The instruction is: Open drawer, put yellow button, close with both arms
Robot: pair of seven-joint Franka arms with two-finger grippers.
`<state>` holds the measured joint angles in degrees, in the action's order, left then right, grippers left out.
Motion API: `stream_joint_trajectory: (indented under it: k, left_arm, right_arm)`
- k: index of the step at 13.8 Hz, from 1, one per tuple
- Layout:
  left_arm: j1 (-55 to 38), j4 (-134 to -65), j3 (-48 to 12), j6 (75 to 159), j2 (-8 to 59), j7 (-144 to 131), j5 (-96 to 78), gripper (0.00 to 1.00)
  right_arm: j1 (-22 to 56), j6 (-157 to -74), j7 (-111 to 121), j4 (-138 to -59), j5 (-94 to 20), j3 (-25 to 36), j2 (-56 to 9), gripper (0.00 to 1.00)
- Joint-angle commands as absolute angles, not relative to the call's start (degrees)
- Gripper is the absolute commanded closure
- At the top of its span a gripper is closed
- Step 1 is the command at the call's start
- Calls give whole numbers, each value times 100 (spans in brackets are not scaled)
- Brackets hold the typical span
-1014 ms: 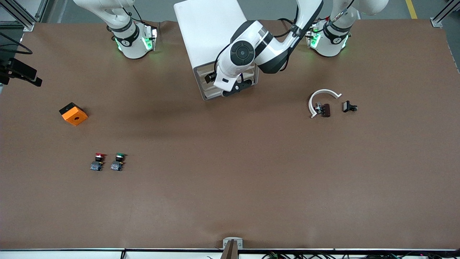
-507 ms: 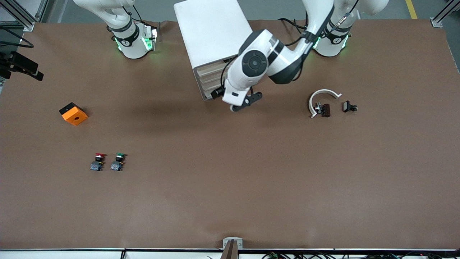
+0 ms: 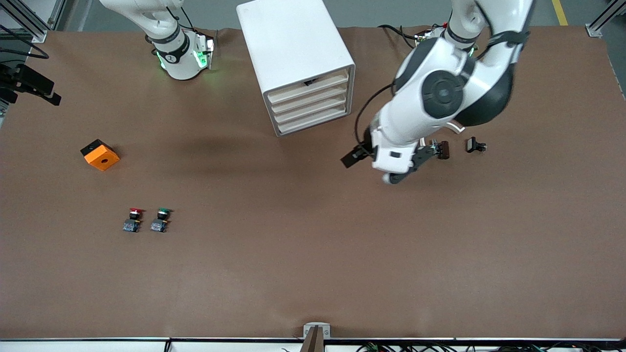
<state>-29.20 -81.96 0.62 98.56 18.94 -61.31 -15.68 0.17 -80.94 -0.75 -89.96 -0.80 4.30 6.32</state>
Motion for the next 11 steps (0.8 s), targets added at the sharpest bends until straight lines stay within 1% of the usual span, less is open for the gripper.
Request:
stream_joint_trajectory:
  k: [1,3,5,7,11]
  left_arm:
    - [-2288,-8244,26,9065,1276,-5068,-1433,0]
    - [-1865,-8262,44,8441,899,-4048,-1433,0]
    - [-1338,-8323,53,8096,616,-3063,-1424,0]
    - [-837,-8437,61,7989,353,-2123,-1302,0]
    - [-160,-8464,62,8164,308,-549,-599,0]
  right_arm:
    - [-123,-8182,-53,-9167,-105,343,913,0]
    - [-114,-8270,-35,-9176,-105,308,897,0]
    - [-114,-8349,-18,-9167,-70,308,896,0]
    - [-114,-8350,-9,-9167,-44,308,896,0]
    - [-132,-8350,-9,-9167,-18,351,896,0]
